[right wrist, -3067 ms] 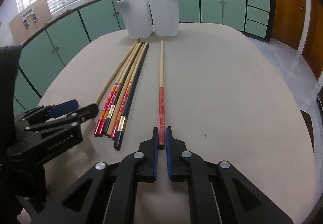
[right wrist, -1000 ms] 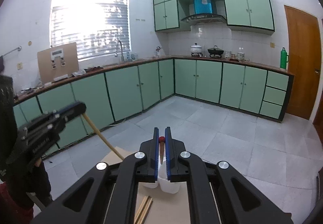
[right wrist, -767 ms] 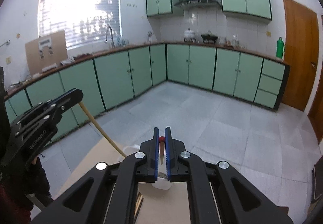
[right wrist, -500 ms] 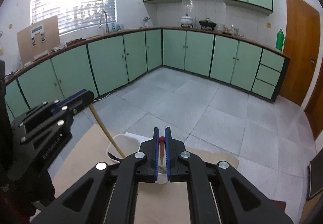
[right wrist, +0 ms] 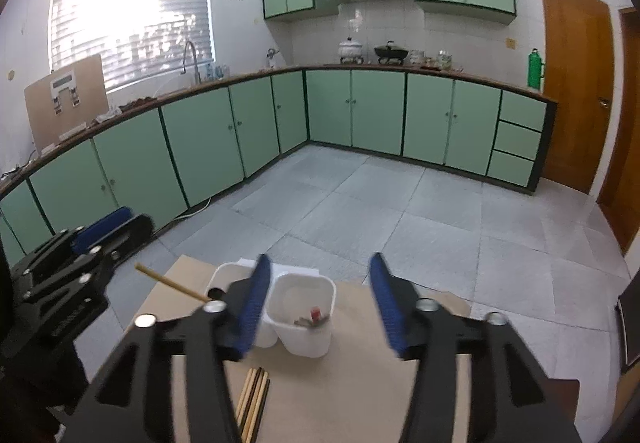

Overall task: Organize utensils
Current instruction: 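Lift both chopsticks, insert them upright into the white holder, open both tools, then grasp the black chopstick with the right tool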

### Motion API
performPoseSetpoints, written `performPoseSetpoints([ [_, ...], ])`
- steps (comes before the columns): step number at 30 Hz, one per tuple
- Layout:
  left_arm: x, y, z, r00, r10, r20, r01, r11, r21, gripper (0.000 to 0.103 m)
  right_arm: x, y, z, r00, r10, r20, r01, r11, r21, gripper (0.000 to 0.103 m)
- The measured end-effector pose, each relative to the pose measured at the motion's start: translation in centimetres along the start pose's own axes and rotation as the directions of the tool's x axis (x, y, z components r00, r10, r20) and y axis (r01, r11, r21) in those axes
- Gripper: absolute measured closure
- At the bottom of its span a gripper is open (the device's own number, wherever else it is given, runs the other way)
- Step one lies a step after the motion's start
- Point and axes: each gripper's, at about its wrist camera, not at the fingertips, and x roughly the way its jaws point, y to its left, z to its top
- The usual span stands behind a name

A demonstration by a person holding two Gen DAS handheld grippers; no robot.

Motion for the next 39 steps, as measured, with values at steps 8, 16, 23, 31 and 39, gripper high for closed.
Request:
performPoseSetpoints([
  [8,-4.4,0.7,-7.0,0.997,0.022,-0.072,-0.023,1.000,-0.009,0.039,-3.6,0.4,-7.9,0.999,-0.039,0.021,0.039,0.999,0.031,0.017],
  [16,-6.0,1.6,-16.6,0.965,0.049,-0.258,-0.050,0.999,0.002,0.035,-4.1,1.9,-18.2,0.995,-0.035,-0.091,0.043,0.996,0.080,0.014],
  [23,-6.3,1.7,-22.0,0.923,0.081,-0.377,-0.084,0.996,0.007,0.035,-3.7,3.5,-24.6,0.981,-0.032,-0.193,0.052,0.994,0.097,0.016],
  [31,-7.0,1.3,-24.6,0.895,0.095,-0.435,-0.109,0.994,-0.007,0.035,-4.0,6.0,-27.3,0.966,0.006,-0.260,0.009,0.999,0.054,0.031],
  [39,-7.2,1.2,-24.8,0.884,0.108,-0.454,-0.123,0.992,-0.004,0.033,-4.1,7.6,-27.9,0.954,0.026,-0.299,-0.026,1.000,0.005,0.053],
])
